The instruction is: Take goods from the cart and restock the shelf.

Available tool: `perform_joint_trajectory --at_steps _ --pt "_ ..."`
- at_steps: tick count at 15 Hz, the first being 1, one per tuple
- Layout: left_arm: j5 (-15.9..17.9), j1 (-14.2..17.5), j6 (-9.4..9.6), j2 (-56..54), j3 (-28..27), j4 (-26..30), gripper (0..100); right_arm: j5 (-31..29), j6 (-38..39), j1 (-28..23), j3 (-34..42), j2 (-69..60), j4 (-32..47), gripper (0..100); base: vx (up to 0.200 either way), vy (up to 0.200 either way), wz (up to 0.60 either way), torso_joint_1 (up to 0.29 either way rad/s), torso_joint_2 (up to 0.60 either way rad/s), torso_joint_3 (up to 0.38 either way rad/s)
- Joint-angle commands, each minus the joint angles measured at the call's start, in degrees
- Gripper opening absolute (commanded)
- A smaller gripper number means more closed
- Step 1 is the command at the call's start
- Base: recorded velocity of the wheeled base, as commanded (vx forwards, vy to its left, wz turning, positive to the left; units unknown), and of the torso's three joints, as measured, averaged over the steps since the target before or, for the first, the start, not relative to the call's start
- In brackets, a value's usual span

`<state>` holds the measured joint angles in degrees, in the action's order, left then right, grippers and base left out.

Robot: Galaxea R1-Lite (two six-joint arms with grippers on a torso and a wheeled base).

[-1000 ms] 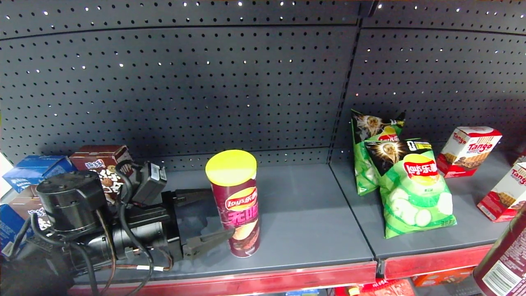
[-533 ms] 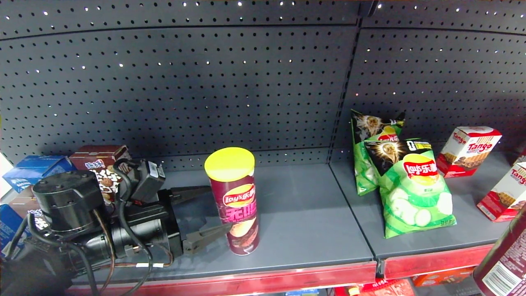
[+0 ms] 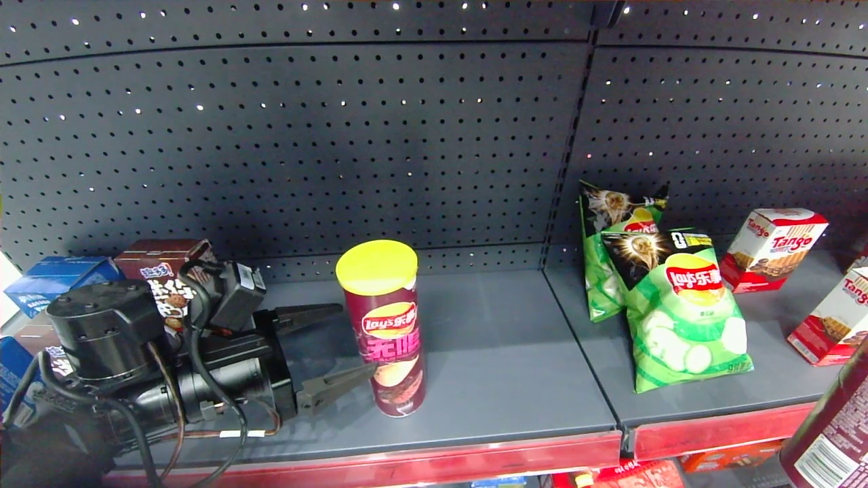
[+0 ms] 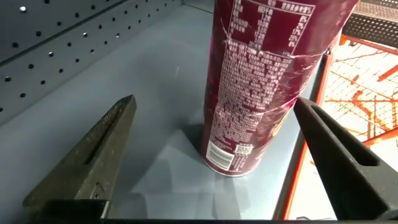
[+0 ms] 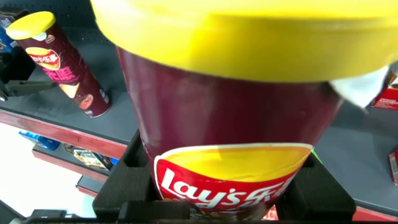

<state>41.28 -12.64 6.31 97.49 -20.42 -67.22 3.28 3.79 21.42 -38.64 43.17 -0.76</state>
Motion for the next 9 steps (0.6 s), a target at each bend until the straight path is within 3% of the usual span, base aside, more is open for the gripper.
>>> perform_joint_trajectory --at_steps 1,4,6,9 --pt "0.0 0.3 0.01 0.1 0.0 0.0 100 0.1 0.0 0.1 0.0 0.2 0.0 0 0.000 0.000 0.00 0.000 0.00 0.000" --pt "0.8 0.2 0.01 -1.2 0.2 -0.2 100 0.0 0.1 0.0 0.3 0.0 0.0 0 0.000 0.000 0.00 0.000 0.00 0.000" --pt "2.8 0.1 -1.04 -4.4 1.3 0.1 100 0.0 0.1 0.0 0.3 0.0 0.0 0 0.000 0.000 0.00 0.000 0.00 0.000" --pt "2.9 0.3 -2.80 -9.5 3.1 0.1 100 0.1 0.1 0.0 0.3 0.1 0.0 0 0.000 0.000 0.00 0.000 0.00 0.000"
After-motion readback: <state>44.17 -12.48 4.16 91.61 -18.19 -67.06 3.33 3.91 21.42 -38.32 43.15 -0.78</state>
